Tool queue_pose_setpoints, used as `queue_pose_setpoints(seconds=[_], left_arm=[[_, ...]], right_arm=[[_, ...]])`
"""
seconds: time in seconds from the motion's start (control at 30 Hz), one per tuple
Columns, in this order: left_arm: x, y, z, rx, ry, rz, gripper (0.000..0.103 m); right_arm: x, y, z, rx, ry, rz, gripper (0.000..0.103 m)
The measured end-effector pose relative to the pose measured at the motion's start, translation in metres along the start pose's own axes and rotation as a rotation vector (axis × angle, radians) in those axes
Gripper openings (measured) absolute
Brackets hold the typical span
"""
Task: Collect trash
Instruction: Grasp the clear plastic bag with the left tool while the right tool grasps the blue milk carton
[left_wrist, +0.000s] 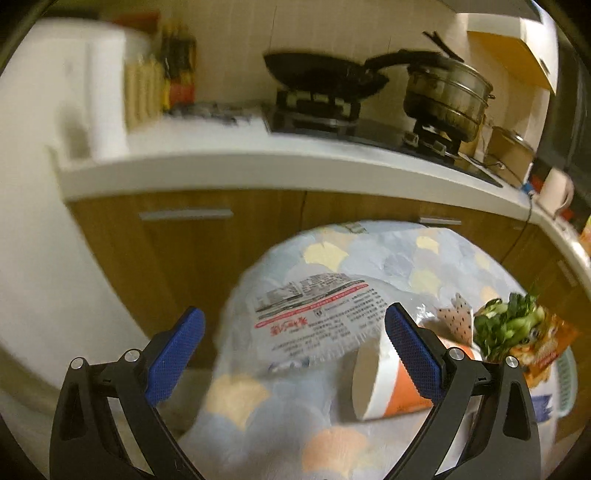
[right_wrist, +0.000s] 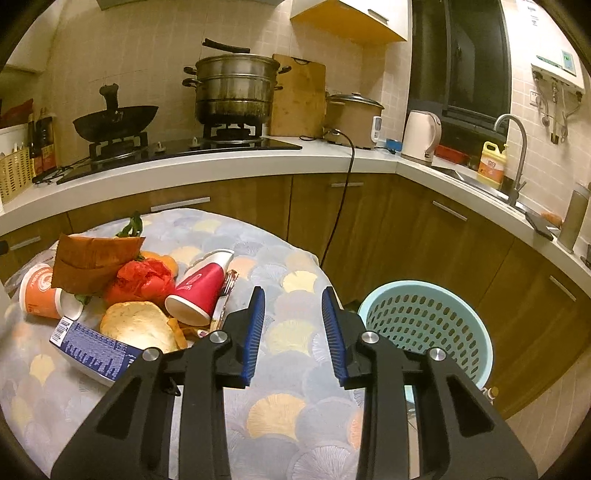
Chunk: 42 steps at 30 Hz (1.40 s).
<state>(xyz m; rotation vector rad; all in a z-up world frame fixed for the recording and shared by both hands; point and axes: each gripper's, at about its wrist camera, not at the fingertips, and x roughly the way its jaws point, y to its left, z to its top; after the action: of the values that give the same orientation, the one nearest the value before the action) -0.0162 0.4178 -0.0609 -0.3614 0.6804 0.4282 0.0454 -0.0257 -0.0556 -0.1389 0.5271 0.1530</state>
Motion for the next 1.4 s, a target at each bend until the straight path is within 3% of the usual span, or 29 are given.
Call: queue_pose_setpoints(seconds=[0.1,0.17,0.37,0.43,0.57,0.7,0.8,0.9,0.93,1.13,1.27,1.4], left_arm=[[0.033,0.006,0.002,-0.007,0.101,-0.033,0.094],[0.044,0.002,-0.001,0.012,0.121,0.002,0.093],[0.067,-0.004,-0.013,0.044,0.171,0.033,0.071],[0.068,-0.007,-0.016,0.057,0.149,0.066,0.062],[0.064,-0.01,-0.015,0.065,0.121,0.069,0.031],[0.061,-0.014,-0.015,0.08,0.094,0.081,0.013],[0.051,-0.016,-0.011,0.068,0.053,0.064,0.007],[0.037,-0.018,-0.004,0.043,0.002,0.031,0.003],[0.033,-0.018,-0.003,0.035,-0.009,0.023,0.003],[0.015,-0.025,0.0,0.026,-0.053,-0.017,0.002],[0.008,-0.027,-0.003,0.025,-0.064,-0.025,0.002],[-0.006,-0.024,-0.002,0.011,-0.084,-0.053,0.002]], right_arm=[[0.002,-0.002,-0.001,0.0,0.006,-0.011,0.029],[0.005,-0.002,-0.001,0.0,0.011,-0.013,0.029],[0.01,0.004,-0.001,-0.016,0.013,-0.011,0.029],[0.011,0.007,-0.001,-0.026,0.01,-0.009,0.029],[0.009,0.013,-0.002,-0.046,0.0,0.002,0.029],[0.006,0.014,-0.002,-0.046,0.005,0.103,0.029],[0.009,0.019,-0.003,-0.063,0.036,0.223,0.032],[0.012,0.027,-0.005,-0.093,0.053,0.359,0.061],[0.013,0.031,-0.006,-0.106,0.063,0.385,0.064],[0.037,0.051,-0.009,-0.108,0.173,0.545,0.064],[0.063,0.059,-0.016,-0.071,0.307,0.626,0.064],[0.054,0.067,-0.027,-0.081,0.342,0.702,0.064]])
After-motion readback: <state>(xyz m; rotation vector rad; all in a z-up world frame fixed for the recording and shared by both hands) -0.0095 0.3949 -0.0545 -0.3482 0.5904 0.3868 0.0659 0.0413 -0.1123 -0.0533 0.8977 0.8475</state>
